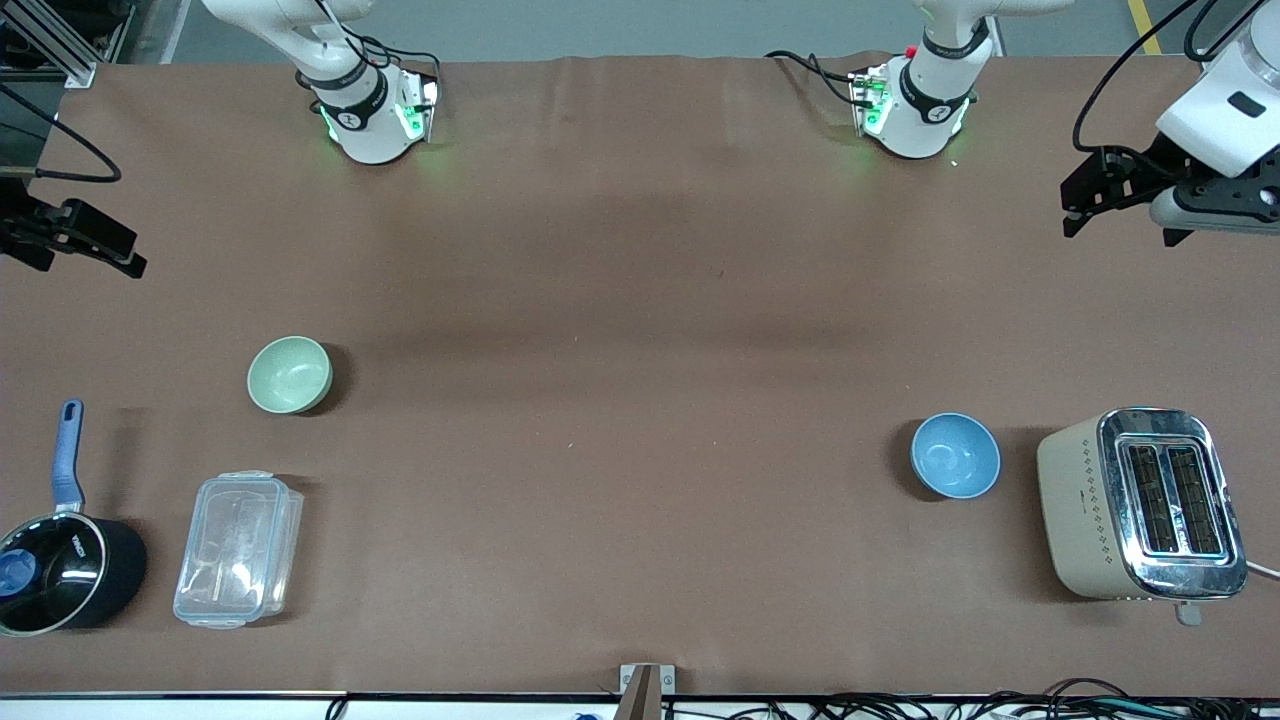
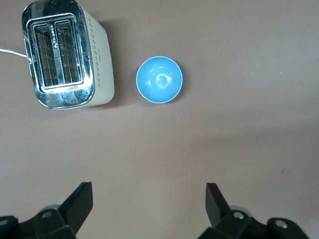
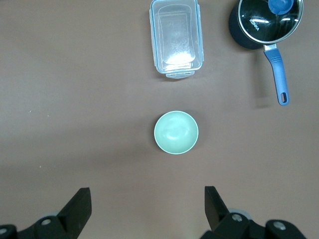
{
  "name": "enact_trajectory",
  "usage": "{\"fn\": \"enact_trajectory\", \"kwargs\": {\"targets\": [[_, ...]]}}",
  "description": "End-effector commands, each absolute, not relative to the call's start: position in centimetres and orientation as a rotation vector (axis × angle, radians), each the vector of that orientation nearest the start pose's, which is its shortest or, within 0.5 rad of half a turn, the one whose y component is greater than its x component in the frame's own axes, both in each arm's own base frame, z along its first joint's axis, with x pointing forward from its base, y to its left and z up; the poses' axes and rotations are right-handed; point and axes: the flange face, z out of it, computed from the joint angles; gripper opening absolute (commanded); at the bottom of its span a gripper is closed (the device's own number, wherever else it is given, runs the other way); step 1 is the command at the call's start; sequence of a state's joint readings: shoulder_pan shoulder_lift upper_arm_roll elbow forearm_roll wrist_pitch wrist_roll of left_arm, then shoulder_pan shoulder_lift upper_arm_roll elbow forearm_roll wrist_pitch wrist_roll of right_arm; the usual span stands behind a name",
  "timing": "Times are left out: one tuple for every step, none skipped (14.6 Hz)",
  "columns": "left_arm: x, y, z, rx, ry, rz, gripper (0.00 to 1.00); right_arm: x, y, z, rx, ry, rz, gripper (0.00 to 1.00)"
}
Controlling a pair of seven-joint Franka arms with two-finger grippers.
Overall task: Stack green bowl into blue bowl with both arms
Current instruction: 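Grasp the green bowl with the right gripper while the left gripper grasps the blue bowl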
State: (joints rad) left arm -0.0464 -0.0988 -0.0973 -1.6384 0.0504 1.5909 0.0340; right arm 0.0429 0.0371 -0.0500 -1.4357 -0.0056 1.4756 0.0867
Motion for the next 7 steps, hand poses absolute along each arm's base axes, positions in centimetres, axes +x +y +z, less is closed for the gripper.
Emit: {"fn": "enact_trajectory", "kwargs": {"targets": [[53.0, -6.8, 65.0, -3.087, 0.272, -0.090, 1.00, 55.1, -0.6, 66.0, -3.142, 0.167, -0.005, 1.00], [53.2, -6.5, 65.0, -3.087, 0.261, -0.095, 1.00, 55.1, -0.6, 66.0, -3.142, 0.167, -0.003, 1.00], [54.0, -6.4, 64.6, -3.088, 0.258, -0.086, 1.00, 55.1, -0.6, 66.0, -3.143, 0.167, 0.000, 1.00], [55.0, -6.4, 63.8, -3.082, 0.260, -0.067, 1.00, 55.0, -0.6, 65.9, -3.143, 0.167, 0.012, 1.00], [56.5, -6.3, 62.0, -3.083, 0.266, -0.022, 1.00, 54.9, -0.6, 65.8, -3.143, 0.167, 0.024, 1.00], [57.9, -5.6, 59.8, -3.086, 0.257, 0.019, 1.00, 54.9, -0.6, 65.8, -3.143, 0.167, 0.026, 1.00], [59.7, -4.6, 56.8, -3.092, 0.229, 0.059, 1.00, 54.9, -0.7, 65.9, -3.143, 0.170, 0.019, 1.00]]}}
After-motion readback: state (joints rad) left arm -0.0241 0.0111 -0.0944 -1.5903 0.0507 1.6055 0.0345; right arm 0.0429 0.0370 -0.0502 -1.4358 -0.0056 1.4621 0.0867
